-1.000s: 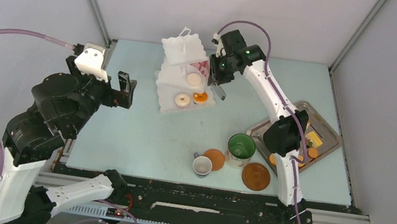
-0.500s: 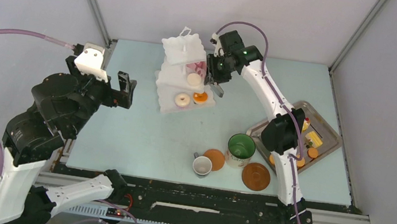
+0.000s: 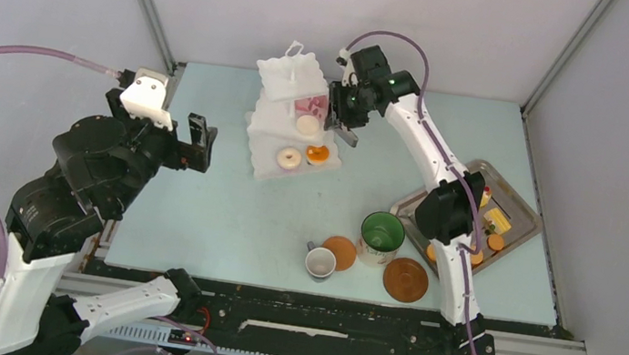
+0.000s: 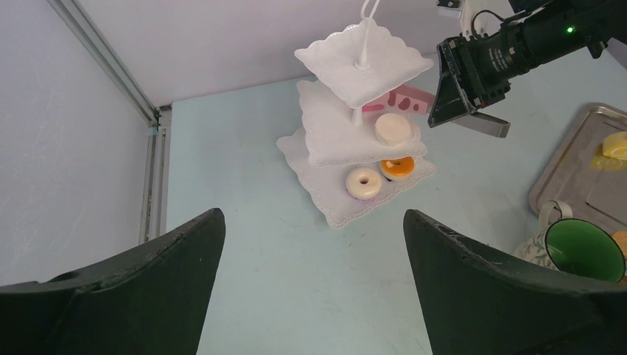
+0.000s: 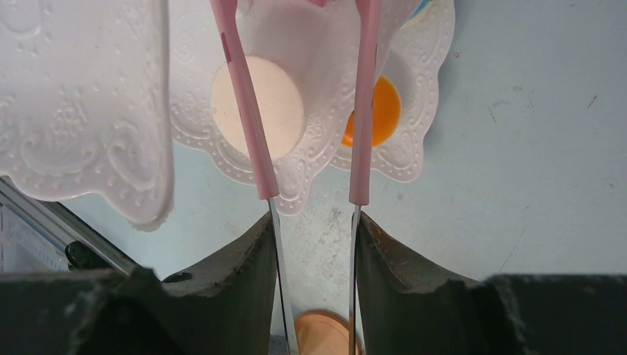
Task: Serve the afternoon tea
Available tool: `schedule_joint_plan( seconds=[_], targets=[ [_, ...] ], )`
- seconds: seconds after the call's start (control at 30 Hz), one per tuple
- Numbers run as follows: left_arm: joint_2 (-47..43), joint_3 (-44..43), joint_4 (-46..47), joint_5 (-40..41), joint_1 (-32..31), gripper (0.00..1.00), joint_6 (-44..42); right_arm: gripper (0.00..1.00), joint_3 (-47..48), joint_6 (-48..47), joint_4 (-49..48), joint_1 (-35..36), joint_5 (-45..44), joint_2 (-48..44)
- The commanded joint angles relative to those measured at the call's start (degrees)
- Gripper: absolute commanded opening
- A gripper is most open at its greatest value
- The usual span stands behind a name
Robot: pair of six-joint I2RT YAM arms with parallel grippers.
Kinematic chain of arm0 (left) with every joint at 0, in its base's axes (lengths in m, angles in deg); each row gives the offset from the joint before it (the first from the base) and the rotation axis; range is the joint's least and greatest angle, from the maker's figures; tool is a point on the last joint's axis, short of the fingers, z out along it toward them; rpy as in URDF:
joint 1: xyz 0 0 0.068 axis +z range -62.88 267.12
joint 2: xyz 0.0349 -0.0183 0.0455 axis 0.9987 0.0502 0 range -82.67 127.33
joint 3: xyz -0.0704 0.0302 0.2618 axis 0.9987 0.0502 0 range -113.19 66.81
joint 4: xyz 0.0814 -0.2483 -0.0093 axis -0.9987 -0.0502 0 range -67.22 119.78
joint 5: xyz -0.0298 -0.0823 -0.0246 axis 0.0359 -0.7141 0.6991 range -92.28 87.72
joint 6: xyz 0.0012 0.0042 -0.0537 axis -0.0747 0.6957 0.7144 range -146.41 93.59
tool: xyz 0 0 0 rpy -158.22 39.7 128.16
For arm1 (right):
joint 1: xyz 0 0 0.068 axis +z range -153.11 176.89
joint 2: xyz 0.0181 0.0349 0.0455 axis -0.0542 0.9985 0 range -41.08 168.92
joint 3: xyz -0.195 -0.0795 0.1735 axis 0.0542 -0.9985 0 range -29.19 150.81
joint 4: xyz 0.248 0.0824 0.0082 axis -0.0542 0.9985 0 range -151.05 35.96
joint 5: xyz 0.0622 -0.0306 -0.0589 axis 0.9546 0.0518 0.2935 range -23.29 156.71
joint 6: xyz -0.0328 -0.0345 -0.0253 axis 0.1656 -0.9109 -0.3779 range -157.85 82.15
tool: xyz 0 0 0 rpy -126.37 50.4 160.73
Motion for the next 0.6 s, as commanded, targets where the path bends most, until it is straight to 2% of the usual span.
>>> schedule_joint_plan(
  seconds=[0.0, 0.57],
  targets=[
    [0.69, 0.08, 0.73, 0.28, 0.27, 0.98, 0.25, 0.43, 3.15, 1.12, -2.68, -0.96, 0.29, -2.70],
    [0.76, 0.37, 1.25, -0.20, 0.39, 0.98, 0.06, 0.42, 0.00, 1.52, -0.47, -2.45, 0.07, -8.49]
  ],
)
